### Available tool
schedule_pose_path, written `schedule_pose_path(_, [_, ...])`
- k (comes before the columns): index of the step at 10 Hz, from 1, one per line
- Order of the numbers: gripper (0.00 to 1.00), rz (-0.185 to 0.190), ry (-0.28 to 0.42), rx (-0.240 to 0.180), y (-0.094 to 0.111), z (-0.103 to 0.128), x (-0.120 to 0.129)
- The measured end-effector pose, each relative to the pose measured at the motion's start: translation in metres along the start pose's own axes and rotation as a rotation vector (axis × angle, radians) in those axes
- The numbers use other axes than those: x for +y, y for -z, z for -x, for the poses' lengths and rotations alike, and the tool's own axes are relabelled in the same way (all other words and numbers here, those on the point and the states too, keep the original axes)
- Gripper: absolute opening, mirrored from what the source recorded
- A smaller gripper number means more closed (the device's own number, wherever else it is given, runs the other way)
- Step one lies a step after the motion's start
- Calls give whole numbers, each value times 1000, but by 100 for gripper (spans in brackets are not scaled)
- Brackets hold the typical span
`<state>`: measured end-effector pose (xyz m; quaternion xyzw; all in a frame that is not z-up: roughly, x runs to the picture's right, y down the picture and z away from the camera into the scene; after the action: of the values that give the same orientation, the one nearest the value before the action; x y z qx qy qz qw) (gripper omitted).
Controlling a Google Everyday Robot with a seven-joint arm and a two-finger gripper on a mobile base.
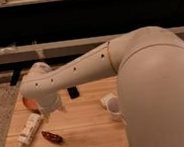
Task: Place the pepper in the ceramic bowl
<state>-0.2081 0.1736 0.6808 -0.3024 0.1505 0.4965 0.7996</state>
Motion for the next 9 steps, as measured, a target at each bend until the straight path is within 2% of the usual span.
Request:
schedule_pose_path(1, [65, 3, 35, 2, -13, -3, 11])
schedule_pose_path(3, [65, 13, 110, 16, -55, -6, 31])
schedule_pose_path(5, [65, 26, 161, 39, -84, -6, 39])
schedule_pose_path(9, [65, 39, 242, 94, -116, -10, 52])
